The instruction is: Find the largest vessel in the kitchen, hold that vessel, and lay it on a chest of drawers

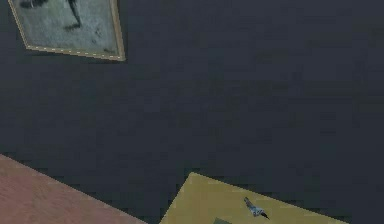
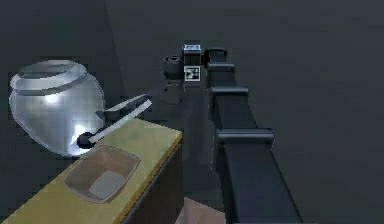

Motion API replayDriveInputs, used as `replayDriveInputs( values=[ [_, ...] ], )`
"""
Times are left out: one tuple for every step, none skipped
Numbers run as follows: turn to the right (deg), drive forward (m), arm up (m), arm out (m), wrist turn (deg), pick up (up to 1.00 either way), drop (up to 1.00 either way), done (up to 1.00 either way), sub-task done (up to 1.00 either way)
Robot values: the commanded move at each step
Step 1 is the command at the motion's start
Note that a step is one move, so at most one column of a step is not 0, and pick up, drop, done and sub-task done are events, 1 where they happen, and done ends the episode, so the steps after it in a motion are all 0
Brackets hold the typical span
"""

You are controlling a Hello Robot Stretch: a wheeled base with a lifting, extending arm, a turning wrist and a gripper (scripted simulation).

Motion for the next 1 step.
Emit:
replayDriveInputs(
  values=[
    [0.0,0.0,-0.08,0.0,0.0,0.0,0.0,0.0,0.0]
  ],
)
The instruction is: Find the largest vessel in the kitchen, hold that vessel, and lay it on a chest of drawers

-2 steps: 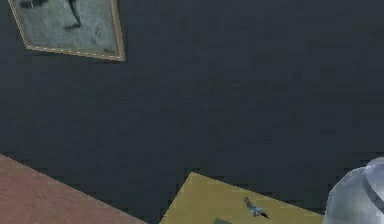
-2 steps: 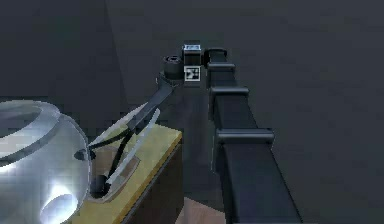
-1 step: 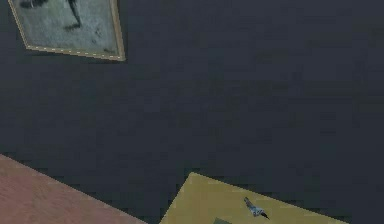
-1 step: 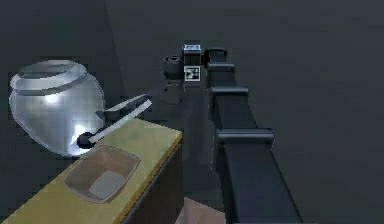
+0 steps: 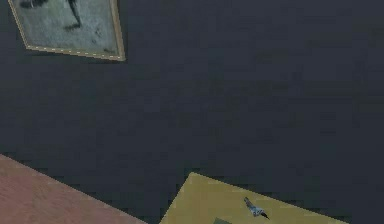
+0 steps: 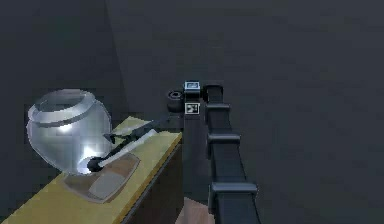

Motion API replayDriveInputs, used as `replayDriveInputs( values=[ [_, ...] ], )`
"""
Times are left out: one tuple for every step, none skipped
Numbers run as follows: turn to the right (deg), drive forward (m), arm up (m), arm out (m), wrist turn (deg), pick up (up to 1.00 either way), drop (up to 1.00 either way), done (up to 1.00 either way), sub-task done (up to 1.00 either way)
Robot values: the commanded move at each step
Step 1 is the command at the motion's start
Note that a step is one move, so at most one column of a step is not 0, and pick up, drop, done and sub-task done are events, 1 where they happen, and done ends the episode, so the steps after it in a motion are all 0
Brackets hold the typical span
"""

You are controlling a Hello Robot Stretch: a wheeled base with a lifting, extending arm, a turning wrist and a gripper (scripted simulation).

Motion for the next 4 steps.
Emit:
replayDriveInputs(
  values=[
    [0.0,0.0,-0.32,0.0,0.0,0.0,0.0,0.0,0.0],
    [0.0,0.0,0.0,0.0,0.0,0.0,1.0,0.0,0.0],
    [0.0,0.0,0.08,0.0,0.0,0.0,0.0,0.0,0.0],
    [0.0,0.0,0.0,-0.08,0.0,0.0,0.0,0.0,0.0]
  ],
)
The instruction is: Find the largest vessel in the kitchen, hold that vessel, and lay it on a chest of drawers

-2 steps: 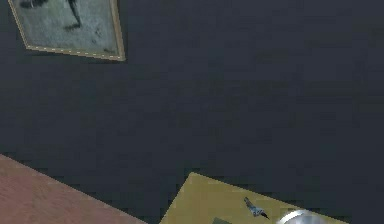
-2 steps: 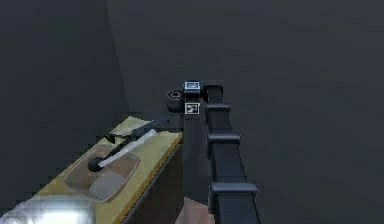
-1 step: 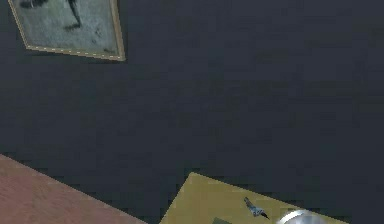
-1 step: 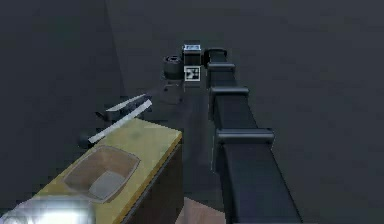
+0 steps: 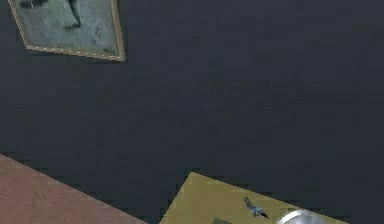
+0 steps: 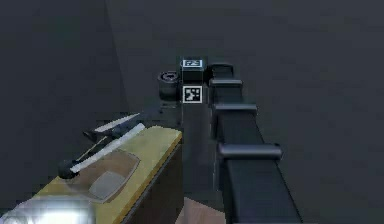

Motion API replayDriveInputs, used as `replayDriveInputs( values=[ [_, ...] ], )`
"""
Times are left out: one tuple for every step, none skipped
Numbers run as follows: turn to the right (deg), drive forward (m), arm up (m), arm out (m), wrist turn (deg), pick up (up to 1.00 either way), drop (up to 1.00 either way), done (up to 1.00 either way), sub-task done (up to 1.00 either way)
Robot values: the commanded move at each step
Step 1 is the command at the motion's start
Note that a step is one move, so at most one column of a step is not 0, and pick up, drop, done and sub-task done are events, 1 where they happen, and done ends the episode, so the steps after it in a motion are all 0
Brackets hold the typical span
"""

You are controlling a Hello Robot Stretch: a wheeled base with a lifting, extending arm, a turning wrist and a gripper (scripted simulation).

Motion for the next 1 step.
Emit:
replayDriveInputs(
  values=[
    [0.0,0.0,0.0,0.0,0.0,0.0,0.0,1.0,0.0]
  ],
)
